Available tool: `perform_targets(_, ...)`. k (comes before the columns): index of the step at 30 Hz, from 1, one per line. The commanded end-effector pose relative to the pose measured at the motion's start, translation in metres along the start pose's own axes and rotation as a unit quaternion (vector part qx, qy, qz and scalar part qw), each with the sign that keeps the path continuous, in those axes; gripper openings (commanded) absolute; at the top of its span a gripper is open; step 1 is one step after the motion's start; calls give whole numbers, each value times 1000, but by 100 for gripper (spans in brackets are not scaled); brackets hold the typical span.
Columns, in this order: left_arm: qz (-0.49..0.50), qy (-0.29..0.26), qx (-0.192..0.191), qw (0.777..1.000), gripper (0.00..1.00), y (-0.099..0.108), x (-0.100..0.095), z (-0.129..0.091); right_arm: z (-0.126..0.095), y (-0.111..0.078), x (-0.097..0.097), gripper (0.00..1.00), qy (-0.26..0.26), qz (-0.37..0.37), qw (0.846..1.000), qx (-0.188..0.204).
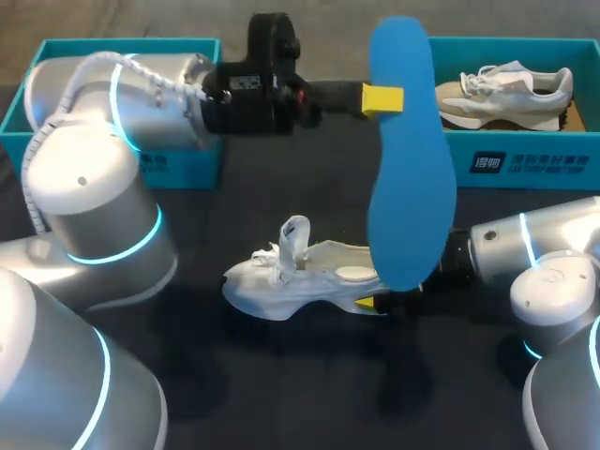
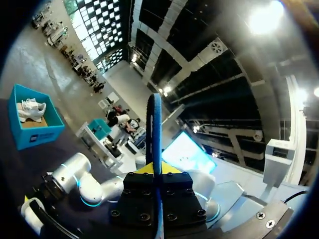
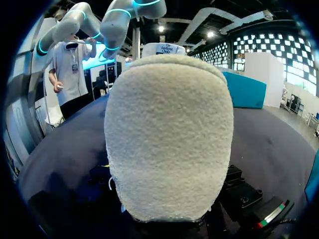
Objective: Take the shoe out of the shoebox, open the shoe tongue, remove and reinsert the insole, then place the shoe into the shoebox
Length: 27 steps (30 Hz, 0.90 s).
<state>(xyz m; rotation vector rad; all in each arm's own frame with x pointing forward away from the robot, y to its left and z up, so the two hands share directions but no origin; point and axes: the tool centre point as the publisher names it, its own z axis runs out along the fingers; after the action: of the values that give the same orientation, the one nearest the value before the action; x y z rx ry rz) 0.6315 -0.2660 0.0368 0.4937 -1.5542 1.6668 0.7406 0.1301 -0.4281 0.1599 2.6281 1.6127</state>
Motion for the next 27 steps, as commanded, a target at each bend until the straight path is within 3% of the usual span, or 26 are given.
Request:
perform_targets(1, -22, -12, -3, 1000, 0, 5, 31, -16, 1, 0, -1, 0, 0, 1, 1000, 2)
perform_targets(9, -42, -11, -33, 999, 0, 21, 56, -23, 1, 0, -1, 0, 0, 1, 1000, 2)
perform_targets(27, -29, 15, -16, 999, 0, 17, 75, -37, 1, 0, -1, 0, 0, 1, 1000, 2)
